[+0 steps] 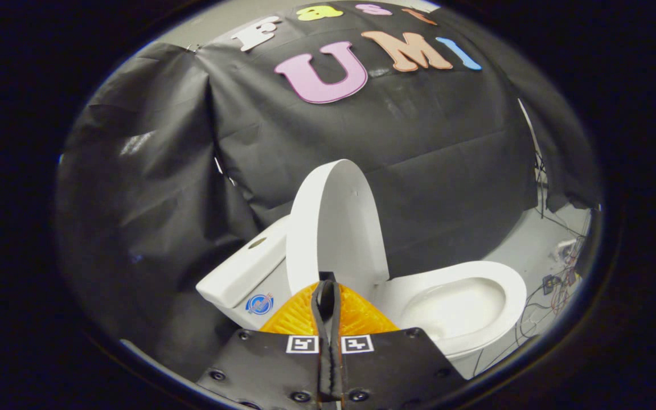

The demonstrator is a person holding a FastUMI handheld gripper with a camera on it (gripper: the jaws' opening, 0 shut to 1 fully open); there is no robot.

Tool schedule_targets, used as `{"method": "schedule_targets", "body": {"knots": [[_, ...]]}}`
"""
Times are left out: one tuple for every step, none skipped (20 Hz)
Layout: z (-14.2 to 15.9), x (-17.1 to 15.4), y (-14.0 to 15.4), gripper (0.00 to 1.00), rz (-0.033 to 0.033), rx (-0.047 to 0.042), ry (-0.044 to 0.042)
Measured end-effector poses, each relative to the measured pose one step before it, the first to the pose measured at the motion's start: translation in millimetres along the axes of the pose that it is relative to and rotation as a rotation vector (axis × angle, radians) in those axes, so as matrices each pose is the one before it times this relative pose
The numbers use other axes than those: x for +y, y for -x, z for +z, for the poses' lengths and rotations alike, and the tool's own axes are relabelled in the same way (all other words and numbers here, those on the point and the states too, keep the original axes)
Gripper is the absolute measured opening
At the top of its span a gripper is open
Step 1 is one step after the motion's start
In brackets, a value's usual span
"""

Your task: Open the toilet lid.

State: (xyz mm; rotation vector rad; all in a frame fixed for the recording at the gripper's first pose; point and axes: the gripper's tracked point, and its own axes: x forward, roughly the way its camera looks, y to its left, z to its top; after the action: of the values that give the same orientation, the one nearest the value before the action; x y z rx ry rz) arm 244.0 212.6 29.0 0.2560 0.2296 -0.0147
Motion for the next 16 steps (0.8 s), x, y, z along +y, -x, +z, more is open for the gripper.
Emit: {"method": "schedule_targets", "body": {"knots": [[-0.13,3.11,-2.22,0.0,0.00147,0.00068,0.00719],[-1.76,3.64,-1.92,0.0,0.00137,0.0031,0.00948],[-0.71,5.09,-2.11,0.0,-0.00041,-0.00108,0.01103],[-2.24,2.01,0.56,0.0,0.00059,0.00201,0.01956],[-0.76,2.66,-1.18,0.0,-0.00105,-0.0014,0.01503],[-0.52,2.09,-0.93,0.0,-0.00066,0.00027,0.01008],[0.59,3.2,-1.73,0.0,-0.00184,-0.00112,0.00749],[1.17,4.18,-2.08,0.0,-0.00317,-0.00606,0.00757],[1.87,3.65,-2.37,0.0,-0.00446,-0.00424,0.00653],[-1.39,4.68,-2.07,0.01,0.00071,-0.00078,0.01496],[-1.46,6.38,-2.17,0.01,-0.00433,-0.00285,0.02226],[-0.88,2.45,-1.83,0.01,-0.00575,-0.00125,0.0185],[0.23,4.25,-0.8,0.01,-0.00368,-0.00044,0.01486],[-1.82,3.63,-1.74,0.01,-0.00142,0.0014,0.01135],[0.24,3.38,-1.21,0.01,-0.00019,-0.004,0.00266],[-0.7,3.84,-1.38,0.01,0.00182,0.00134,0.0036]]}}
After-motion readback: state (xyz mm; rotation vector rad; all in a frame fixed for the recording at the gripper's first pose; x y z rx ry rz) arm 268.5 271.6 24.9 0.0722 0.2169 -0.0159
